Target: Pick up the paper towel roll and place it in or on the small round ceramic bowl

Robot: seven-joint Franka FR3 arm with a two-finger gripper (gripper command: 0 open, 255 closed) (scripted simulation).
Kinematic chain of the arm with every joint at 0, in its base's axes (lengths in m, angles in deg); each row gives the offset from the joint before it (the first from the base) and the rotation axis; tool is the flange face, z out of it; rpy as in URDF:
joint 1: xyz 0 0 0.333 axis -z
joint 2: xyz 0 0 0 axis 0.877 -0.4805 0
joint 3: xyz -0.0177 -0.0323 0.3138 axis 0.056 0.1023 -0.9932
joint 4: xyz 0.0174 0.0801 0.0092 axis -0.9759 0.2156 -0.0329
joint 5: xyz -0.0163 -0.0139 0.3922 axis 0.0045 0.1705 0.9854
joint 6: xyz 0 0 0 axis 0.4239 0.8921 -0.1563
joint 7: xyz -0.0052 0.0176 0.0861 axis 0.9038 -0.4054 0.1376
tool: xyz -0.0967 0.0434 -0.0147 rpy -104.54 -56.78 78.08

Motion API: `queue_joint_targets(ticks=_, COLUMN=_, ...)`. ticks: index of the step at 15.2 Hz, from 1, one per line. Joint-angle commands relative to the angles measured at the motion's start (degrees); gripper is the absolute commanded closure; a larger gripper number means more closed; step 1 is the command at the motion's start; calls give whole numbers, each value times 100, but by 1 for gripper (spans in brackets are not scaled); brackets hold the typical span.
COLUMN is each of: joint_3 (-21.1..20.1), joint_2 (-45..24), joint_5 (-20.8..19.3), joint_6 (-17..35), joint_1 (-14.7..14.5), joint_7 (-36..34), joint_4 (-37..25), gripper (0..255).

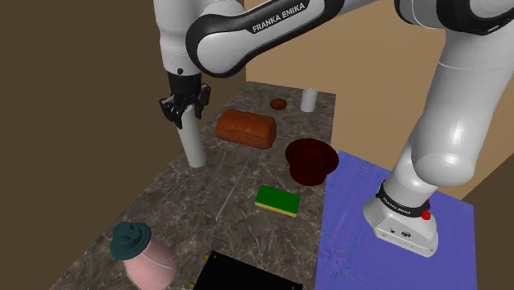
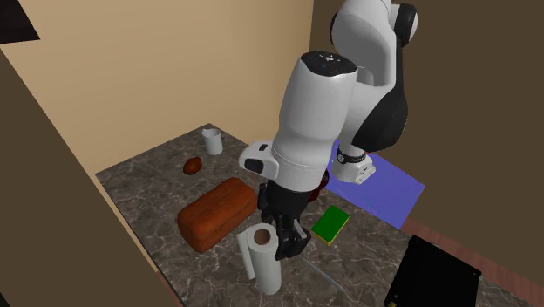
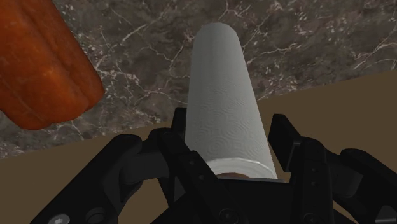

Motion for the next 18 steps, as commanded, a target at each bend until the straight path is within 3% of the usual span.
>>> queue_joint_targets(ticks=1, joint_3=-10, joint_2=35, joint_5=36, joint_6=-156, joint_1=0, joint_7=35, joint_4=-126, gripper=255)
queue_joint_targets(ticks=16, joint_3=-56, joint_2=103, joint_5=160, joint_6=-1272, joint_1=-38, joint_7=223, joint_4=-1195, gripper=255)
queue_joint_targets(ticks=18, joint_3=-46, joint_2=371, joint_5=303, joint_6=-1242, joint_1=50, joint_7=324, joint_4=-941, gripper=255)
